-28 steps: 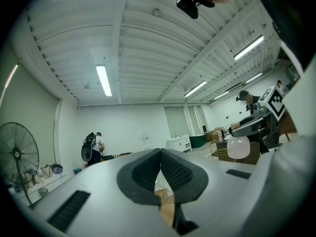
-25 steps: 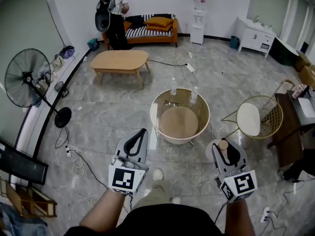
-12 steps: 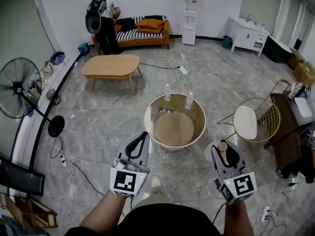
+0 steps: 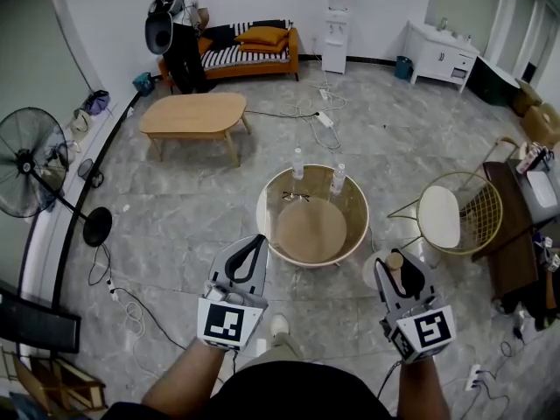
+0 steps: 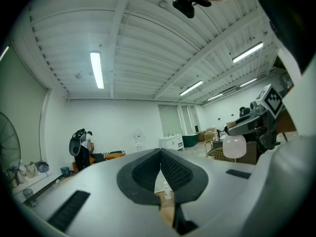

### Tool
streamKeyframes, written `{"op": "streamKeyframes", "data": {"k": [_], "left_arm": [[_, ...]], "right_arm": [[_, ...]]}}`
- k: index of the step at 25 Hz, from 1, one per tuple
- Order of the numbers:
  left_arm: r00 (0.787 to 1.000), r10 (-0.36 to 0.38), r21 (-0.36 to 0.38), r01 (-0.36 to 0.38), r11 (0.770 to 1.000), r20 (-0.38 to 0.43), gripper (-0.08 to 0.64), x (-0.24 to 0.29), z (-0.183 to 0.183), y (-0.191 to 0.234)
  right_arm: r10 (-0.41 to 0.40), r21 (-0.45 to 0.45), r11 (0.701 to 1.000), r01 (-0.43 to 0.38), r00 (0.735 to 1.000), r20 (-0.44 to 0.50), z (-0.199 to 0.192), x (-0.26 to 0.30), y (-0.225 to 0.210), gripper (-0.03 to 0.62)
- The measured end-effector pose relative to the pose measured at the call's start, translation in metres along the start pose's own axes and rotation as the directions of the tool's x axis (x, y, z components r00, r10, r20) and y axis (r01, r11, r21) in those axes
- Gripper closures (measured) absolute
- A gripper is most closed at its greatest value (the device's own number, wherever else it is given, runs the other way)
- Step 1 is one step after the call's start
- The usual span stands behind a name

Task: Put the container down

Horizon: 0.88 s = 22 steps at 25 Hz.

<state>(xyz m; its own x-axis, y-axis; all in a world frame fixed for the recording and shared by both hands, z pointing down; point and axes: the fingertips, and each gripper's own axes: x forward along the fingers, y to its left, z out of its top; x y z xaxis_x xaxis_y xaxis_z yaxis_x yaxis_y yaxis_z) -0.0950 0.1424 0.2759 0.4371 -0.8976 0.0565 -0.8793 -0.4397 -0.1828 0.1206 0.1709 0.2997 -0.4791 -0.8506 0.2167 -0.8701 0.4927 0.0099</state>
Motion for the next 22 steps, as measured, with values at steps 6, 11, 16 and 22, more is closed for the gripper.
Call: {"op": "streamKeyframes", "data": {"k": [6, 11, 16, 22], "left_arm": [[1.0, -0.029, -0.02, 0.029, 0.999, 0.001, 0.545, 0.022, -0.009, 0.008], [0.998, -0.067, -0.032, 0.068, 0.997, 0.017, 0.545, 0.044, -0.007, 0.013], [0.996, -0.08, -0.054, 0.081, 0.995, 0.028, 0.545, 0.062, -0.006, 0.028], [0.997, -0.079, -0.062, 0.081, 0.995, 0.026, 0.545, 0.077, -0.01, 0.051]], "right_arm": [[-0.016, -0.02, 1.0, 0.017, 0.999, 0.033, 0.006, 0.017, -0.006, 0.439], [-0.039, -0.015, 0.999, 0.039, 0.999, 0.037, 0.014, 0.03, -0.014, 0.439], [-0.025, -0.002, 1.0, 0.025, 1.0, -0.001, 0.013, 0.048, -0.018, 0.439], [-0.018, 0.008, 1.0, 0.018, 1.0, 0.002, 0.019, 0.077, -0.017, 0.439]]}}
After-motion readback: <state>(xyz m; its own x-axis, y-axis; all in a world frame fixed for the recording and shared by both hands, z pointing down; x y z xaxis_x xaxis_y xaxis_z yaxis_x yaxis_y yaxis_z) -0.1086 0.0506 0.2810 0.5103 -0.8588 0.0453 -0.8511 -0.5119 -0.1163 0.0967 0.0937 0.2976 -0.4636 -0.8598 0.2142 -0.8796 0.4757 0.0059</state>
